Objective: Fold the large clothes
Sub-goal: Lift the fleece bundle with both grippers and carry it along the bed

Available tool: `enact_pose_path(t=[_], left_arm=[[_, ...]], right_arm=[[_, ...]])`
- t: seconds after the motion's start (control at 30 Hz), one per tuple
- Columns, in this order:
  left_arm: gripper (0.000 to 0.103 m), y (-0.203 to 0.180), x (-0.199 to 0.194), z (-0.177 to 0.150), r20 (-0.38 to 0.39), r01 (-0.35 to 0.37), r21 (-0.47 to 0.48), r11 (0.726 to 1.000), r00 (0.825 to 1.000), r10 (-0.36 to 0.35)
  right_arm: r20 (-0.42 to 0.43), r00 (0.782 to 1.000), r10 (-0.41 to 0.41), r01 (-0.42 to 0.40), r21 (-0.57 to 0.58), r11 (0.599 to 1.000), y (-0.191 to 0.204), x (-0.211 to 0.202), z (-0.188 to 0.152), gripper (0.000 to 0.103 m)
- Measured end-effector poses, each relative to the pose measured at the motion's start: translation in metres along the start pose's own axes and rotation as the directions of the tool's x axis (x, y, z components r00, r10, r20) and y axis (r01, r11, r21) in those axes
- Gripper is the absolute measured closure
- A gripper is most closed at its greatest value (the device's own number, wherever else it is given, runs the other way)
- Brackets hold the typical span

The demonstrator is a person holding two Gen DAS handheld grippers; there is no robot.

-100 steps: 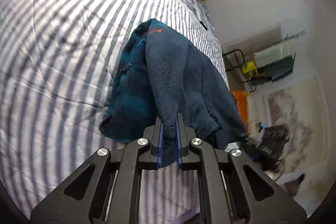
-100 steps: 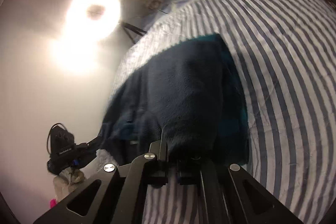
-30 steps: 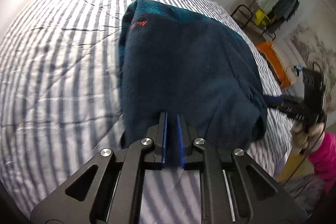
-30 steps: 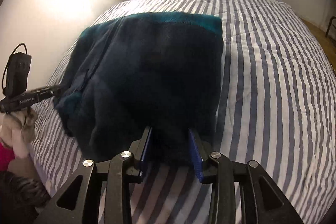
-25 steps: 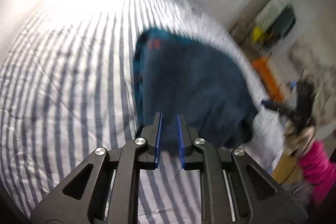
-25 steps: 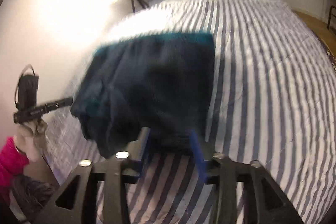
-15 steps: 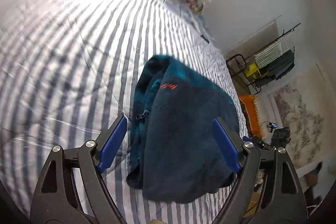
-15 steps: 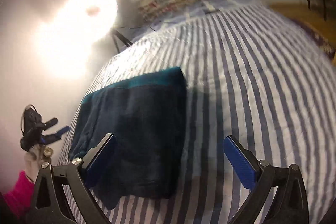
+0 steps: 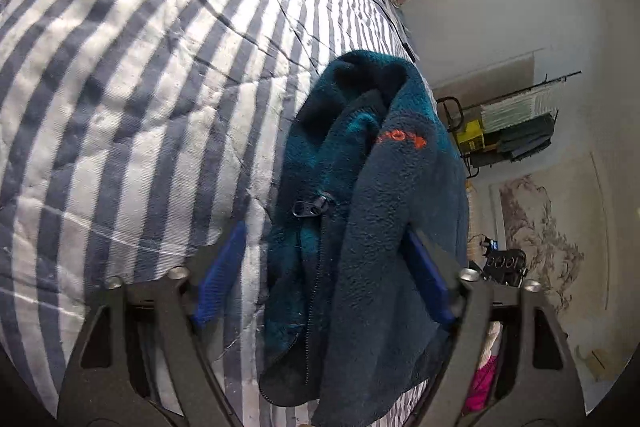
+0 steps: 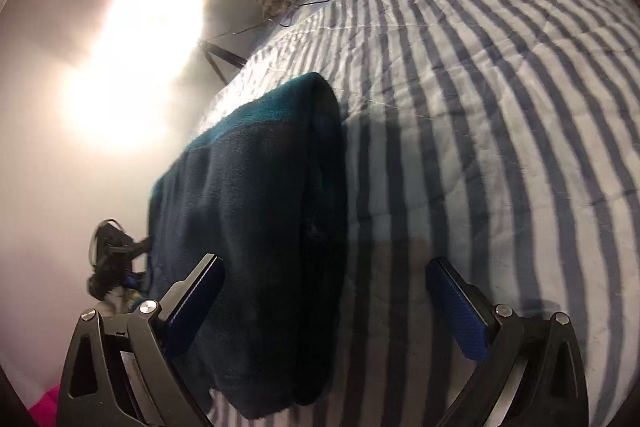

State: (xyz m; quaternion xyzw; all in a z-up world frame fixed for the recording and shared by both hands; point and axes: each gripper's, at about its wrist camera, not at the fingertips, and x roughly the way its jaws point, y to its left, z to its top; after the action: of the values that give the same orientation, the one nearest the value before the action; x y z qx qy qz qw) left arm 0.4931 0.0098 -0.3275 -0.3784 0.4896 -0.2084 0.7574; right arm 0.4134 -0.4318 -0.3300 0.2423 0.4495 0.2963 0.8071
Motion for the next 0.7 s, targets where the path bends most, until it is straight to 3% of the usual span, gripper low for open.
enact_pose_path(t=[0.13,0.3,0.37,0.47,0.57,0.7], left_arm=[[0.042,-0.009,0.015,-0.004,-0.001,-0.052,0.045,0.998,0.999,0.053],[0.057,-0.026,0.016,-0.011,0.014,-0.111,0.092,0.990,0.994,0.111],[0.065,-0.035,0.014,-0.015,0.033,-0.143,0.125,0.982,0.990,0.140],[0.071,-0.053,0.014,-0.015,0.059,-0.190,0.171,0.967,0.981,0.183],[0.073,-0.068,0.009,-0.021,0.088,-0.229,0.209,0.951,0.973,0.215],[0.074,-0.100,0.001,-0.038,0.149,-0.306,0.299,0.904,0.951,0.272]], right_arm=[[-0.030,0.999,0.023,-0.024,-0.026,0.999,0.009,0.015,-0.001,0.013],[-0.081,0.995,0.053,-0.055,-0.024,0.998,0.024,0.032,-0.006,0.044],[-0.081,0.996,0.032,-0.035,-0.038,0.999,0.031,0.033,-0.006,0.059],[-0.065,0.997,-0.041,0.034,-0.101,0.994,0.049,0.030,-0.006,0.071],[-0.048,0.994,-0.103,0.095,-0.146,0.985,0.065,0.026,-0.007,0.077],[-0.020,0.984,-0.175,0.167,-0.219,0.961,0.090,0.019,-0.010,0.080]])
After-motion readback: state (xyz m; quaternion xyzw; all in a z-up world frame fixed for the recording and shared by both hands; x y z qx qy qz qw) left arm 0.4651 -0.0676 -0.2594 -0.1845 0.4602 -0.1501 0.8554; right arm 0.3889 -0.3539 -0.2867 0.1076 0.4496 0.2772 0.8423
